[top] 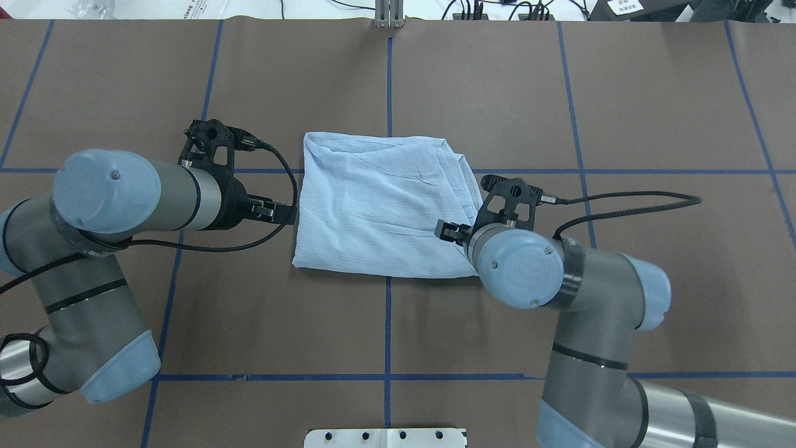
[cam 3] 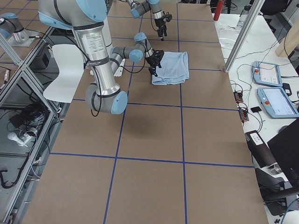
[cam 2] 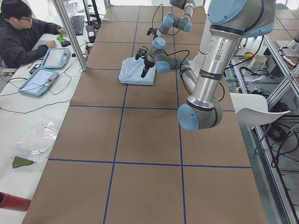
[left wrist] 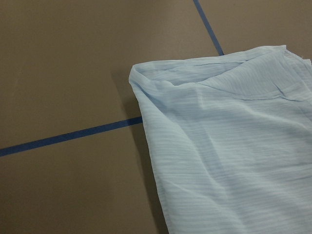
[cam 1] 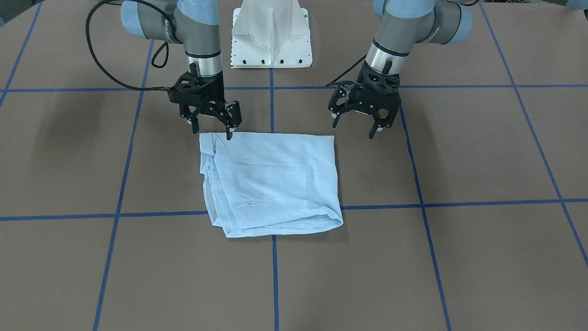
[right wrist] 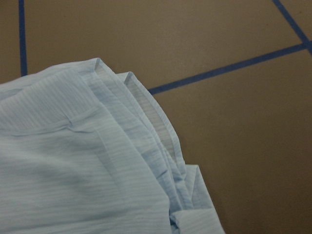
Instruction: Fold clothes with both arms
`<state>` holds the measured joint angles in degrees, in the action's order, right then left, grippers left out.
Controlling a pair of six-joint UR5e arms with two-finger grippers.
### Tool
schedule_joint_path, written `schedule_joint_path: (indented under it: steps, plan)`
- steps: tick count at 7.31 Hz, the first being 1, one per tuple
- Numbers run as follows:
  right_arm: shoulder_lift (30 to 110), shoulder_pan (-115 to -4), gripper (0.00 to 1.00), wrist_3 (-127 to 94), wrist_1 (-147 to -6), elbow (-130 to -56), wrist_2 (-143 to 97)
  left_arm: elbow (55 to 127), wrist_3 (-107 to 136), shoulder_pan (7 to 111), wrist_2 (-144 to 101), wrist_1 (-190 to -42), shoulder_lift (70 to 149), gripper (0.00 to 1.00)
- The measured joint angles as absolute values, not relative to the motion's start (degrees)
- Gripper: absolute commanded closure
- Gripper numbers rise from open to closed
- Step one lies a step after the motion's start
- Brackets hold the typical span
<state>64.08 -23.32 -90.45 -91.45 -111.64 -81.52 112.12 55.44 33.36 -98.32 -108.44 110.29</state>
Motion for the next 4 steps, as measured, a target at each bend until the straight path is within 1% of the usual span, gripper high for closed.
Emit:
schedule_joint_path:
  steps: [1, 2, 4]
  plan:
    - [64.2, -28.4, 0.00, -85.3, -94.9, -114.9, -87.6, 112.9, 54.3, 33.9, -98.4, -108.0, 109.8, 0.00]
    - [64.8, -34.9, 0.00, -78.0, -96.6, -116.4, -94.9, 114.2, 50.8, 35.6, -99.3, -106.7, 108.7, 0.00]
    - [70.7, -51.4, 0.00, -54.2, -97.6, -116.9, -111.0, 117.2, 35.6, 45.1, -106.4, -103.0, 103.9, 0.00]
